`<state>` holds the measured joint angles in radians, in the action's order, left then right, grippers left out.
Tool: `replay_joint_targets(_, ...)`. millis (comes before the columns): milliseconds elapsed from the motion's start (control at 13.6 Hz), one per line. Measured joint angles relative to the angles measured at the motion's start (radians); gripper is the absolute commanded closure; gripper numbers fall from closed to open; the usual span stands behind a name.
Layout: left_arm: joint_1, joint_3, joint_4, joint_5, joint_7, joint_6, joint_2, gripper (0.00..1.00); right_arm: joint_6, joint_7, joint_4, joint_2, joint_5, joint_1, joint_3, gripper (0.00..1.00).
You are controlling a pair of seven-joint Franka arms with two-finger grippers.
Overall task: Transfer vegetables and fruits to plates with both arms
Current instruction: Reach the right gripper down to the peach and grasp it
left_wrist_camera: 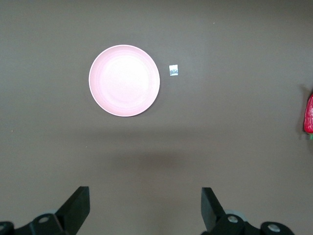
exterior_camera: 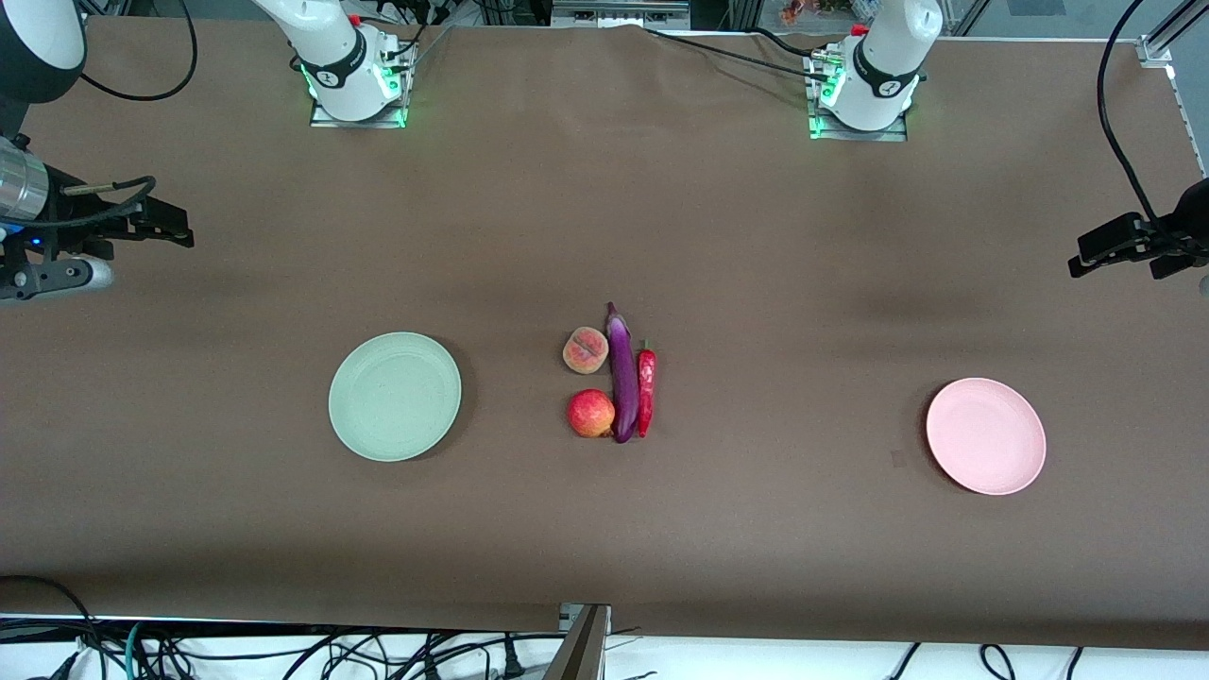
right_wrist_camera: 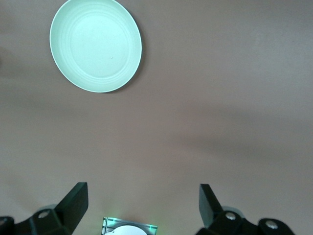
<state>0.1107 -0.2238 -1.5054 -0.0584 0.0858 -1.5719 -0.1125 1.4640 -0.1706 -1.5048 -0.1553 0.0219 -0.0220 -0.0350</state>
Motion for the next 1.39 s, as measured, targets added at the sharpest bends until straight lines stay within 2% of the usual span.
replay_joint_targets(440, 0.000, 0.001, 0.000, 0.000, 0.000, 0.000, -0.005, 0.00, 0.010, 0.000, 0.000, -0.074, -0.061, 0.000, -0.001, 0.00)
replay_joint_targets(660, -0.001, 0.000, 0.000, 0.000, 0.000, 0.000, -0.008, 0.00, 0.093, 0.007, 0.001, -0.116, -0.092, 0.030, -0.004, 0.00)
replay_joint_targets(1026, -0.001, 0.000, 0.000, 0.000, -0.001, 0.000, -0.011, 0.00, 0.240, 0.241, 0.001, -0.219, -0.170, 0.174, -0.008, 0.00)
replay_joint_targets(1392, -0.001, 0.000, 0.000, 0.000, -0.001, 0.000, -0.014, 0.00, 0.462, 0.572, 0.001, -0.339, -0.182, 0.376, -0.013, 0.00)
